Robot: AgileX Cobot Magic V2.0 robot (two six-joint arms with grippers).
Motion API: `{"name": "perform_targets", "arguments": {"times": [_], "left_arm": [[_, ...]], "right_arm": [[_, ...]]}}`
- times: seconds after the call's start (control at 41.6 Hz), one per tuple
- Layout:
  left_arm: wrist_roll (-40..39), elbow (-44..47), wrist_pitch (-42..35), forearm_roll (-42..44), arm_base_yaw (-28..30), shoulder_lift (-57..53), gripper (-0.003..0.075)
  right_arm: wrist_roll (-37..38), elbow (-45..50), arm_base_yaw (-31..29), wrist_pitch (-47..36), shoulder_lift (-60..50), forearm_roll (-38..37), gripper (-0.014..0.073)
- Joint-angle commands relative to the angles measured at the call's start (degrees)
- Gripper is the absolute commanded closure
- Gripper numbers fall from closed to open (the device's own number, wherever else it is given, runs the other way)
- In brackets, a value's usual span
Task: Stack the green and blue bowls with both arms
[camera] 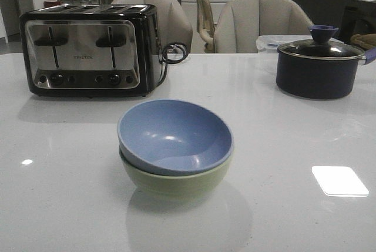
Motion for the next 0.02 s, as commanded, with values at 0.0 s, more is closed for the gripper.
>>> {"name": "perform_targets", "arguments": {"times": [0.0], "left_arm": [[-0.7, 0.3, -4.9, 0.1, -0.4, -0.9, 0.0622]], "right_arm": [[0.2, -0.3, -0.5, -5.5, -1.2, -0.4, 0.0558]]}}
